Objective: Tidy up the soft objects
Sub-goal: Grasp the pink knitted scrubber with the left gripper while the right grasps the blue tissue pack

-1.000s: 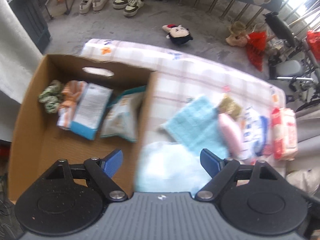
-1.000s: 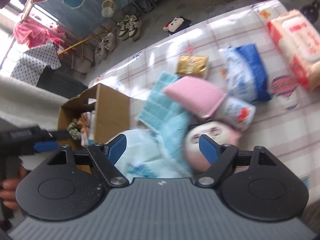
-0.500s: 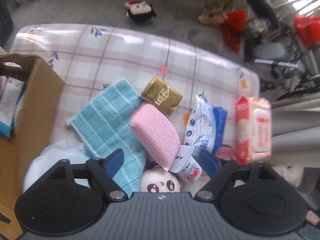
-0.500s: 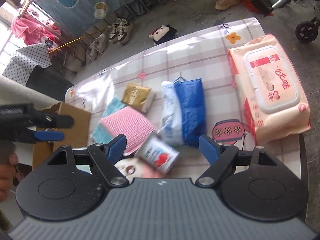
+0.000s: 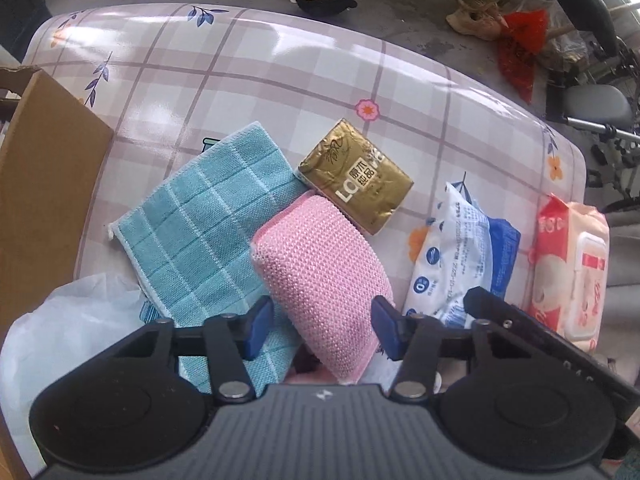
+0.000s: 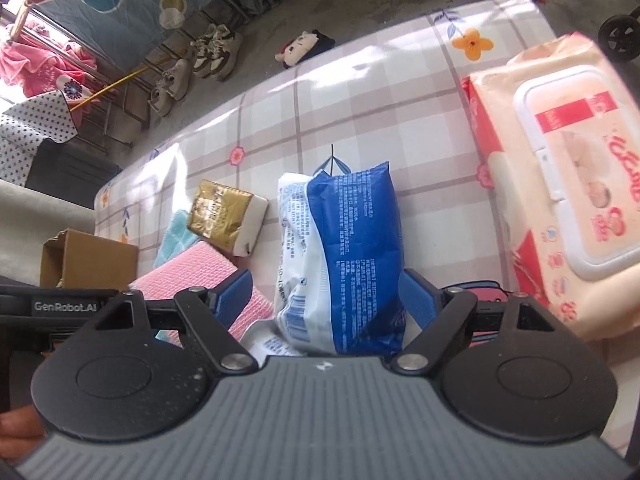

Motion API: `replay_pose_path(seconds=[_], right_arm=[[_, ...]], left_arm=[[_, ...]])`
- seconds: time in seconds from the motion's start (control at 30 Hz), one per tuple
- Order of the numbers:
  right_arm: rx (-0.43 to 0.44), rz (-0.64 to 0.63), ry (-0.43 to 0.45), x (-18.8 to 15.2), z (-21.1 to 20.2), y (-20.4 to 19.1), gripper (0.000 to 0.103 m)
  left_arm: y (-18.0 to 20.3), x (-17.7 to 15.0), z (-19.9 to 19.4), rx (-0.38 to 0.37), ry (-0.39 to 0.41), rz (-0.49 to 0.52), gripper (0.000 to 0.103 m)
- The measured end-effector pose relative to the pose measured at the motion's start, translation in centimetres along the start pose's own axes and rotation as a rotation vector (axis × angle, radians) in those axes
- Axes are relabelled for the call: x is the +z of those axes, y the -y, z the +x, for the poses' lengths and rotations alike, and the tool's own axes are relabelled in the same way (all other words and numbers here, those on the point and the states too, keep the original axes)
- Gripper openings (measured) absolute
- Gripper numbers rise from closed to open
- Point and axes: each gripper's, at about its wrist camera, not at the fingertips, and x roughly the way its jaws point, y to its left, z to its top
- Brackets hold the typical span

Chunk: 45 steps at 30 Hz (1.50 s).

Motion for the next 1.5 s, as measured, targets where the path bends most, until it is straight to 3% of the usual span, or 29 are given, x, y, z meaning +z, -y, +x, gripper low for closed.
replay_pose_path(seconds=[0.1,0.27,0.87,1.23,1.37,1.5], right_arm=[[-0.021,0.018,-0.003,0.1,1.1,0.2,0.082],[-0.013,0.05,-0.001,0.4,2.3,0.9,0.082],[0.04,0.063,-0.035,1.3,4.5,1.7,0.083],[-0.022,-0.059,-0.093,1.8,5.4,-0.6,0.087],[-0.078,-0.091,-0.063,1.2,5.2,-1.3,0.073],[-0.063,-0.058,-0.05,1.2,4.7,-0.8,0.062]], left_arm=[[-0.1,0.0,-0.3,-0.02,0.034,-0.019,0.038],[0.4,0.0,-0.9,-0.06,0.087,-0.026,0.037],[1.5,1.1,2.3,-0.056,0.037,-0.06,0.04],[1.1,1.2,1.7,-0.075,0.039,-0.073,0.035],[0.9,1.1,1.7,-0.078,0.043,-0.077,0.034],[0.9,1.0,1.4,-0.088,0.051,-0.074,0.033]])
